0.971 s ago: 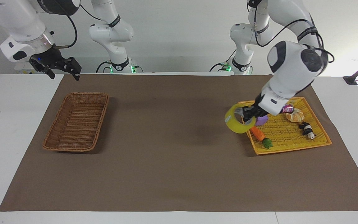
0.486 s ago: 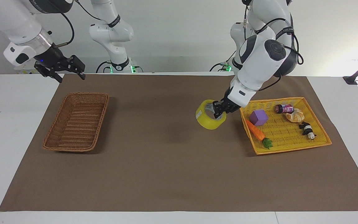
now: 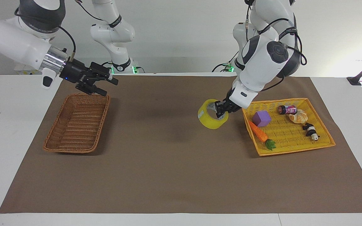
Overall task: Move tape to another basket
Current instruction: 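Lift the tape with the left gripper while the right gripper approaches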
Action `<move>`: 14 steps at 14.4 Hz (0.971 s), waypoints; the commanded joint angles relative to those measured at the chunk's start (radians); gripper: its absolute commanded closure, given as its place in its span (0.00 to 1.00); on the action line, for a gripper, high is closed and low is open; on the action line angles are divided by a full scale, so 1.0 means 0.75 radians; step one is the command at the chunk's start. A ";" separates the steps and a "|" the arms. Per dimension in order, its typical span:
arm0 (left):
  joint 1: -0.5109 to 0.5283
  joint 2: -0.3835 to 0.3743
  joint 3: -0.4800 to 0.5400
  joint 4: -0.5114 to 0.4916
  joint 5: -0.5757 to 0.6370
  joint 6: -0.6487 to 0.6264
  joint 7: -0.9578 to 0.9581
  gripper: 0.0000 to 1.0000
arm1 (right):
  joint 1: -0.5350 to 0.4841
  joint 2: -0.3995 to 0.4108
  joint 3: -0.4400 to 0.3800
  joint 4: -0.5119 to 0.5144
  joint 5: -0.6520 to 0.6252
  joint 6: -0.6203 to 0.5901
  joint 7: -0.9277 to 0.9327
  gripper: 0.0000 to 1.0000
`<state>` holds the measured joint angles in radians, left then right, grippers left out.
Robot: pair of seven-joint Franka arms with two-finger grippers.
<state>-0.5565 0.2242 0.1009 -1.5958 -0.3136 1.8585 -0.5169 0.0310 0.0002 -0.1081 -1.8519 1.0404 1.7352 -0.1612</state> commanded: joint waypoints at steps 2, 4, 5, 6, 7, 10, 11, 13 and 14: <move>-0.033 -0.023 0.011 0.003 -0.028 -0.036 -0.004 1.00 | 0.242 0.055 0.007 -0.089 0.236 0.353 -0.014 0.01; -0.039 -0.023 0.011 0.003 -0.028 -0.034 -0.008 1.00 | 0.333 0.126 0.007 -0.089 0.367 0.419 -0.012 0.01; -0.047 -0.023 0.011 0.003 -0.028 -0.032 -0.010 1.00 | 0.377 0.147 0.007 -0.087 0.380 0.466 -0.010 0.01; -0.047 -0.023 0.011 0.003 -0.028 -0.032 -0.010 1.00 | 0.414 0.163 0.007 -0.087 0.394 0.507 -0.006 0.01; -0.047 -0.023 0.011 0.003 -0.028 -0.034 -0.010 1.00 | 0.453 0.184 0.007 -0.085 0.423 0.535 -0.004 0.01; -0.047 -0.023 0.011 0.001 -0.028 -0.040 -0.012 1.00 | 0.531 0.196 0.007 -0.083 0.478 0.605 0.077 0.01; -0.047 -0.023 0.011 0.003 -0.028 -0.040 -0.012 1.00 | 0.562 0.202 0.007 -0.077 0.478 0.623 0.096 0.01; -0.047 -0.023 0.013 0.005 -0.028 -0.036 -0.012 1.00 | 0.613 0.206 0.007 -0.075 0.478 0.679 0.102 0.01; -0.047 -0.023 0.013 0.005 -0.028 -0.036 -0.012 1.00 | 0.621 0.206 0.007 -0.075 0.478 0.683 0.102 0.01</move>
<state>-0.5812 0.2239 0.0963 -1.5958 -0.3156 1.8494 -0.5173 0.4777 0.1533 -0.0996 -1.9127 1.3815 2.2256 -0.0948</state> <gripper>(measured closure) 0.780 0.004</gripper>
